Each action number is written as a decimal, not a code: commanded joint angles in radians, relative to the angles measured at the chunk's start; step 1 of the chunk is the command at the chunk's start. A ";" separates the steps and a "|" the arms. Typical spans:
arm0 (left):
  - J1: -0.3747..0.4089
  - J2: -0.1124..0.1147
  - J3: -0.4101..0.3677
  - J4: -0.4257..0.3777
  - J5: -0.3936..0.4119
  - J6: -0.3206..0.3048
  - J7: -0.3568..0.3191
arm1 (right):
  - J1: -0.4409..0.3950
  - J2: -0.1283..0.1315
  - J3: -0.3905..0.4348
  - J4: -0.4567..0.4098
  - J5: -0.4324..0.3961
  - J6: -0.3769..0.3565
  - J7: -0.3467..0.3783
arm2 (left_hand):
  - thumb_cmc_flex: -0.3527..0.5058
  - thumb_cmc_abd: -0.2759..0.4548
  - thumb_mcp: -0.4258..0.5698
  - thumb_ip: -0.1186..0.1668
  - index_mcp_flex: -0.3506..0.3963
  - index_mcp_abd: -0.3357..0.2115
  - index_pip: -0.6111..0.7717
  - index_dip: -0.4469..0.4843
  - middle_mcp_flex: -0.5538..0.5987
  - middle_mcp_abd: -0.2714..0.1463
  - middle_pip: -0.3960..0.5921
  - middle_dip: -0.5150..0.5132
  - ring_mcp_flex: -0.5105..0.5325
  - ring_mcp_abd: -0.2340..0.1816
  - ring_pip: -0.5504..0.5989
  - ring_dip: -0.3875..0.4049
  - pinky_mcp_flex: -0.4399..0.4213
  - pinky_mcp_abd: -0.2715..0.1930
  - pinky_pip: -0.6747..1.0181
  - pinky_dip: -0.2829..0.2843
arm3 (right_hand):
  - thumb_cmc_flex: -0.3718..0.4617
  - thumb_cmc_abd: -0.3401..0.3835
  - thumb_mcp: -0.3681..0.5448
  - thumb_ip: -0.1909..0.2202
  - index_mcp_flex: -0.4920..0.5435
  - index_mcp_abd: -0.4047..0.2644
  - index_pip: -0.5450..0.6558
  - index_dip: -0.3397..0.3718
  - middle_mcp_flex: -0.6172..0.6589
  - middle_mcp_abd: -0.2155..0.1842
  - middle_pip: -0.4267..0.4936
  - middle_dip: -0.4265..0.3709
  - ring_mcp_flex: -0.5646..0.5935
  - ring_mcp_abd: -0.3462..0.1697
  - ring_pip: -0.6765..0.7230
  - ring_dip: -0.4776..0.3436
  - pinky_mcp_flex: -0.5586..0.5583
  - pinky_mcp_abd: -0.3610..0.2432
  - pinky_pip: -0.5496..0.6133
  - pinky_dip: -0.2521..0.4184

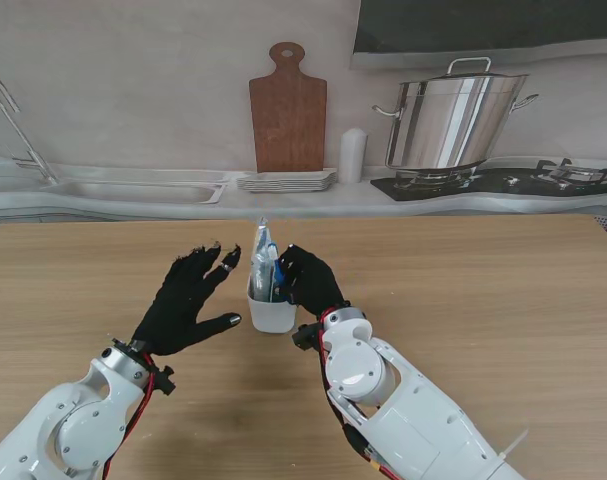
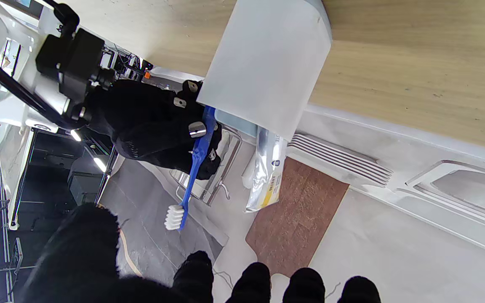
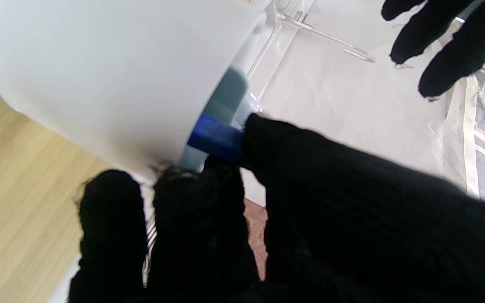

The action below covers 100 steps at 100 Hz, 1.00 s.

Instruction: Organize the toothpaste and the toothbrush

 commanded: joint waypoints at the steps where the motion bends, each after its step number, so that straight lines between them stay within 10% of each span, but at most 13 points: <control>1: 0.006 -0.003 0.002 -0.016 -0.002 0.006 -0.016 | -0.012 0.000 0.001 -0.007 -0.003 0.003 0.016 | 0.018 0.006 -0.010 0.019 -0.020 0.002 -0.006 0.001 -0.007 0.004 0.012 0.038 -0.024 0.007 0.001 0.017 -0.006 0.010 0.002 0.002 | 0.063 0.065 0.088 -0.014 -0.017 -0.045 0.009 -0.016 0.009 0.016 0.040 -0.003 -0.002 -0.003 0.000 -0.016 -0.004 0.000 0.015 0.008; 53: 0.007 -0.002 0.005 -0.022 -0.008 0.019 -0.026 | -0.017 0.012 0.008 -0.006 -0.023 -0.013 0.032 | 0.022 0.004 -0.009 0.019 -0.019 0.005 0.002 0.011 -0.006 0.007 0.015 0.061 -0.023 0.015 0.015 0.066 -0.011 0.017 0.015 0.023 | -0.084 0.026 0.055 -0.045 -0.096 -0.012 0.055 -0.221 -0.056 0.057 0.011 -0.010 -0.044 0.013 -0.061 0.039 -0.037 0.012 -0.008 0.008; 100: 0.004 -0.003 0.009 -0.022 -0.012 0.019 -0.025 | -0.024 0.024 0.014 -0.012 -0.038 -0.018 0.053 | 0.028 0.004 -0.006 0.018 -0.020 0.007 0.005 0.019 -0.007 0.008 0.016 0.071 -0.023 0.018 0.022 0.099 -0.013 0.022 0.022 0.040 | -0.169 0.031 0.051 0.003 -0.148 0.067 0.012 -0.218 -0.129 0.071 -0.025 0.005 -0.073 0.022 -0.084 0.045 -0.059 0.014 -0.016 0.014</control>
